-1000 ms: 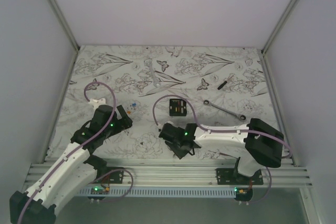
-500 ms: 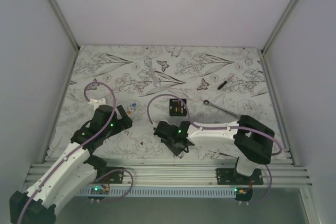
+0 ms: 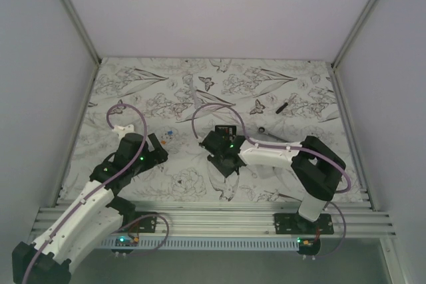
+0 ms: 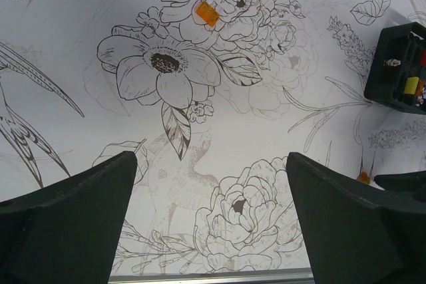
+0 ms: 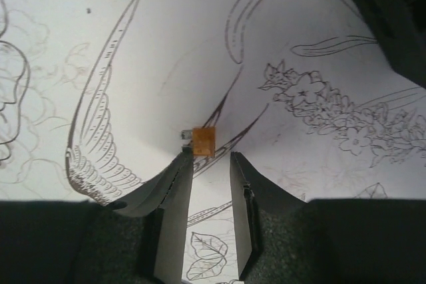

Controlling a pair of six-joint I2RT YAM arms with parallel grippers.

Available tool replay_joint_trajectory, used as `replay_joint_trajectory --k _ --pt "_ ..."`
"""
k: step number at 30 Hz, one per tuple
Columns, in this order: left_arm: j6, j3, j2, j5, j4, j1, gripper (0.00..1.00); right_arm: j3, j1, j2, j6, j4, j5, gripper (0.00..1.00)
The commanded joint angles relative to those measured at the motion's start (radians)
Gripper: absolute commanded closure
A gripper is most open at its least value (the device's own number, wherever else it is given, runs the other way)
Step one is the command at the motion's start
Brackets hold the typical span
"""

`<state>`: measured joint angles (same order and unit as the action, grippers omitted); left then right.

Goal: Snap on the fuse box
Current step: Pick up the fuse from the center of the board.

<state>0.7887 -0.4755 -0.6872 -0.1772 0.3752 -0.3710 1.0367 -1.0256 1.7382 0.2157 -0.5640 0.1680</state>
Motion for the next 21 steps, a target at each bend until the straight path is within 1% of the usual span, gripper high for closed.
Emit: replay_joint_trajectory --k 1,5,9,12,15,16,19,21 --pt "-0.006 0.002 -0.010 0.001 0.018 0.007 0.00 0.011 0.035 0.002 -0.040 0.007 0.038 0.64" --pt "-0.009 -0.001 -0.028 0.014 0.012 0.007 0.00 -0.006 0.069 -0.012 -0.023 0.018 0.051 0.64" --pt "-0.015 -0.008 -0.048 0.028 0.007 0.007 0.00 -0.009 0.076 -0.039 0.009 0.027 0.048 0.63" --pt "-0.016 -0.013 -0.052 0.042 0.004 0.007 0.00 -0.006 0.076 -0.076 0.085 0.019 0.060 0.59" --pt "-0.019 -0.017 -0.057 0.049 0.002 0.007 0.00 -0.013 0.074 -0.109 0.175 0.027 0.024 0.50" --pt "-0.021 -0.017 -0.057 0.052 0.002 0.007 0.00 -0.013 0.073 -0.114 0.200 0.026 0.025 0.49" --pt "-0.023 -0.017 -0.058 0.056 0.001 0.007 0.00 -0.010 0.073 -0.111 0.232 0.024 0.017 0.44" --pt "-0.026 -0.018 -0.056 0.059 0.000 0.007 0.00 -0.001 0.073 -0.094 0.246 0.024 -0.001 0.43"
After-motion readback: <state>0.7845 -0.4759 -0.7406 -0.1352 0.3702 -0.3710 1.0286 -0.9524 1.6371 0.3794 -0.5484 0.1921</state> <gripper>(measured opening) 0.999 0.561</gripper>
